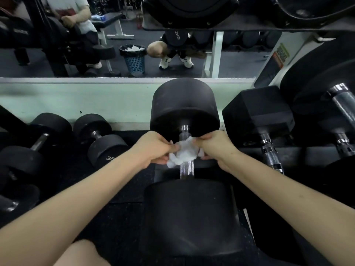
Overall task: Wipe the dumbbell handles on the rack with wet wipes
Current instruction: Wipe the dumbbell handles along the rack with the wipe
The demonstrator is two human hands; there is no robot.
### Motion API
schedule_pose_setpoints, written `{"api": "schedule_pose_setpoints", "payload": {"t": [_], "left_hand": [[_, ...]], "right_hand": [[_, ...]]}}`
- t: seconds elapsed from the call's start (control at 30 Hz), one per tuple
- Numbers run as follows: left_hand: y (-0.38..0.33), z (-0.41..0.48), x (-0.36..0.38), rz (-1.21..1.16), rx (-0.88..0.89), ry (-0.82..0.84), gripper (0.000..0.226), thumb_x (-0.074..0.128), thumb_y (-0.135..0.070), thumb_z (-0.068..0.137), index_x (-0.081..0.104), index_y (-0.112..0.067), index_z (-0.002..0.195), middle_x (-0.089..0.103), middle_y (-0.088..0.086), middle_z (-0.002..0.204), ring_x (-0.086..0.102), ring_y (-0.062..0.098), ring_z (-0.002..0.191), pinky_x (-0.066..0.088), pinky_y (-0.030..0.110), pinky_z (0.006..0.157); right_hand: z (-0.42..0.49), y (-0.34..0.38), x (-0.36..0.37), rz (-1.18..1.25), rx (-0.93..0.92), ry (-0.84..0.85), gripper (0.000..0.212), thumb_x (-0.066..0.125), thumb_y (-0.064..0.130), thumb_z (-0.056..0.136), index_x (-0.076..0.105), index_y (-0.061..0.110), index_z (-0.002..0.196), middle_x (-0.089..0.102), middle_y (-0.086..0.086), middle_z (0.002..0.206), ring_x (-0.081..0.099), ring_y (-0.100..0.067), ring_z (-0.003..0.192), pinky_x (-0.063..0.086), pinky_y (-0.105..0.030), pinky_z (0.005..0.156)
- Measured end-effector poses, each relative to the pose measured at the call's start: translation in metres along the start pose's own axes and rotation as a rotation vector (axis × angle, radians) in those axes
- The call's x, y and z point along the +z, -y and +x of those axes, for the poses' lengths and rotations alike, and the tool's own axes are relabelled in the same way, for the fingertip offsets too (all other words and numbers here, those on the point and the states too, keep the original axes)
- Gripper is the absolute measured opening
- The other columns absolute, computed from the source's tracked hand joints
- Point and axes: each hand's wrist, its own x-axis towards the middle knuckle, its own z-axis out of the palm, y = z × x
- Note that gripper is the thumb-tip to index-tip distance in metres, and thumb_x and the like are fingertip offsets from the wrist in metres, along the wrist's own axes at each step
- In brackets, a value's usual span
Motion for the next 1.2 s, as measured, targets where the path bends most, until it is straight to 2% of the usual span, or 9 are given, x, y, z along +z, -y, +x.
{"api": "schedule_pose_setpoints", "payload": {"t": [0.1,0.2,0.33,0.53,0.7,0.83,0.97,1.07,1.2], "left_hand": [[0.005,-0.002,0.012,0.009,-0.068,0.176,0.024,0.073,-0.022,0.080,0.066,0.000,0.088,0.067,0.011,0.076,0.062,0.014,0.064,0.055,0.020,0.059],[0.014,0.005,0.022,-0.119,-0.038,0.165,0.027,0.075,-0.007,0.076,0.065,0.009,0.095,0.067,0.019,0.089,0.064,0.014,0.068,0.056,0.020,0.064],[0.019,0.008,0.026,-0.257,0.031,0.050,0.021,0.076,-0.009,0.074,0.070,0.004,0.088,0.070,0.019,0.086,0.065,0.017,0.071,0.058,0.024,0.067],[0.004,0.020,0.028,-0.279,0.055,-0.248,0.020,0.083,-0.007,0.065,0.064,-0.012,0.063,0.066,0.010,0.070,0.066,0.025,0.074,0.057,0.036,0.075],[-0.002,0.026,0.027,-0.521,-0.035,-0.285,0.018,0.079,-0.004,0.070,0.063,-0.011,0.066,0.066,0.009,0.075,0.066,0.032,0.086,0.054,0.036,0.080],[0.000,0.013,0.023,-0.463,-0.012,-0.100,0.008,0.074,-0.013,0.077,0.072,-0.011,0.084,0.071,0.017,0.089,0.067,0.029,0.093,0.052,0.041,0.091],[0.007,0.000,0.027,-0.431,-0.008,0.017,0.009,0.071,-0.009,0.081,0.068,-0.015,0.086,0.068,0.015,0.084,0.064,0.019,0.072,0.054,0.031,0.073],[0.013,0.006,0.032,-0.556,-0.069,-0.037,0.009,0.067,-0.003,0.083,0.063,-0.003,0.075,0.067,0.010,0.068,0.064,0.009,0.047,0.053,0.020,0.046],[0.014,0.025,0.034,-0.793,-0.201,-0.046,0.025,0.070,-0.006,0.081,0.063,0.006,0.101,0.067,0.017,0.089,0.066,0.020,0.069,0.056,0.022,0.050]], "right_hand": [[-0.007,-0.005,0.005,-0.250,-0.077,0.135,0.033,0.072,0.025,0.079,0.063,-0.003,0.065,0.050,-0.009,0.058,0.046,-0.015,0.056,0.040,-0.028,0.054],[-0.007,-0.007,0.005,-0.482,-0.212,0.075,0.049,0.073,0.021,0.077,0.037,0.013,0.044,0.031,0.003,0.044,0.028,-0.008,0.040,0.022,-0.016,0.038],[0.001,-0.019,0.006,-0.321,-0.220,0.001,0.045,0.073,0.020,0.080,0.049,0.009,0.044,0.040,0.002,0.043,0.032,-0.005,0.040,0.025,-0.014,0.040],[0.013,-0.011,0.011,-0.060,-0.108,-0.150,0.014,0.080,0.015,0.072,0.072,0.003,0.072,0.069,-0.011,0.068,0.062,-0.018,0.060,0.053,-0.030,0.063],[0.022,-0.008,0.016,0.201,0.042,-0.246,0.020,0.082,0.009,0.069,0.066,0.018,0.060,0.071,-0.008,0.076,0.069,-0.025,0.079,0.057,-0.041,0.080],[0.008,-0.012,0.016,0.146,0.043,-0.080,0.014,0.075,0.015,0.079,0.071,0.002,0.081,0.070,-0.011,0.078,0.066,-0.016,0.076,0.051,-0.023,0.067],[0.008,-0.019,0.018,0.036,0.010,-0.066,0.032,0.077,0.016,0.077,0.065,-0.014,0.077,0.061,-0.019,0.065,0.055,-0.017,0.060,0.042,-0.025,0.054],[0.012,-0.016,0.023,0.100,0.063,-0.102,0.027,0.078,0.012,0.075,0.068,-0.010,0.085,0.070,-0.020,0.081,0.067,-0.020,0.073,0.055,-0.028,0.068],[0.028,-0.011,0.020,0.414,0.304,-0.041,0.017,0.077,0.006,0.075,0.061,0.001,0.075,0.064,-0.012,0.070,0.061,-0.019,0.062,0.055,-0.028,0.064]]}}
